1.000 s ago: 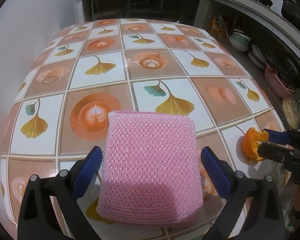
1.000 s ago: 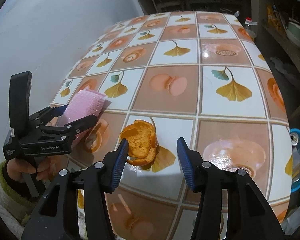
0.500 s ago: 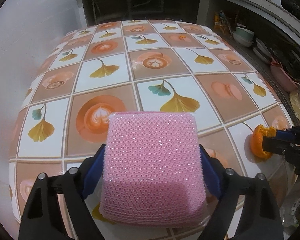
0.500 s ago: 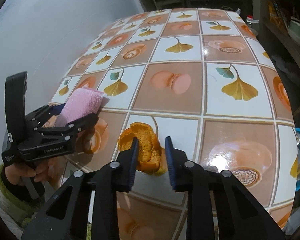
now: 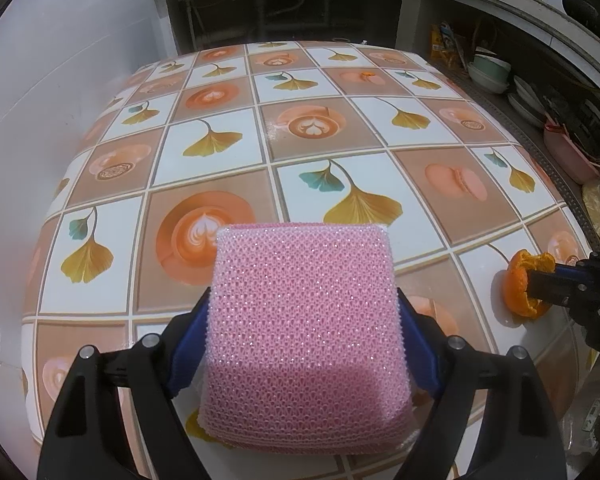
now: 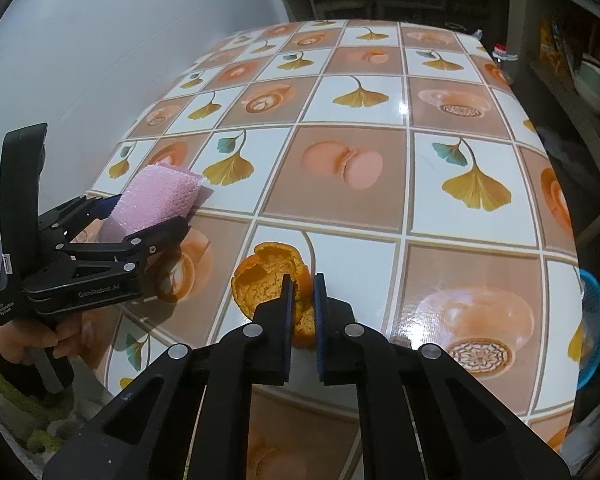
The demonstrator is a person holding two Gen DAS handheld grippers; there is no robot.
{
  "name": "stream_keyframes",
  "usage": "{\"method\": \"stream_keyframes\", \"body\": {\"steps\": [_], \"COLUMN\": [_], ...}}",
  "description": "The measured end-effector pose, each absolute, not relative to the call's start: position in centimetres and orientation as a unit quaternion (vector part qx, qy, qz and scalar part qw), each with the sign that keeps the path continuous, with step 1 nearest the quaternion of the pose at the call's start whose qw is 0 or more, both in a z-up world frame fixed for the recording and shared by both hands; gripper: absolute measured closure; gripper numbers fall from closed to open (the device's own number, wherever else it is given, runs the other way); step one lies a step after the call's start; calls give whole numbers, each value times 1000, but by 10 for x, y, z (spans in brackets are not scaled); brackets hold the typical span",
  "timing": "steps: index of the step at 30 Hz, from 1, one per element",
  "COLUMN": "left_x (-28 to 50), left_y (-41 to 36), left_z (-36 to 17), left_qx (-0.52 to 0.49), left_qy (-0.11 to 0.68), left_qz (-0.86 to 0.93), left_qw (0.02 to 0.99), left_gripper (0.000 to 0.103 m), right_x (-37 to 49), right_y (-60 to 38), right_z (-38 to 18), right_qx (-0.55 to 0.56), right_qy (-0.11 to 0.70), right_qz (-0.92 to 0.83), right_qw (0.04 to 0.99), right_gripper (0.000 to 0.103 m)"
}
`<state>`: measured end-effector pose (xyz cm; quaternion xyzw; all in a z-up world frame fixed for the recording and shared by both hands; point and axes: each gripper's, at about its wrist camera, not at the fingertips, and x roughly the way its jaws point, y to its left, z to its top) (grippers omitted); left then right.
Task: Collect trash
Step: 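Hold the pink sponge with the left tool while the right tool regrips the orange peel, then carry the sponge and orange peel over the blue wastebasket with both tools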
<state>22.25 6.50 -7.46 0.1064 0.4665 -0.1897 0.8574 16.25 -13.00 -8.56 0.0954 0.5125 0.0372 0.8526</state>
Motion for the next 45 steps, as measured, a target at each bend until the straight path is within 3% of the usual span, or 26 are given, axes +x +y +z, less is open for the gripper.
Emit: {"method": "stream_keyframes", "body": {"steps": [45], "left_x": [221], "left_y": [70], "left_z": [-62], "left_qx": [106], "left_qy": [454], "left_qz": [-181], "left_qw": [866], "left_gripper": [22], "right_x": [161], "right_y": [-141], "right_z": [-73], "right_qx": [122], "right_qy": [490], "right_qz": [33], "right_qw": [862], "right_gripper": [99]}}
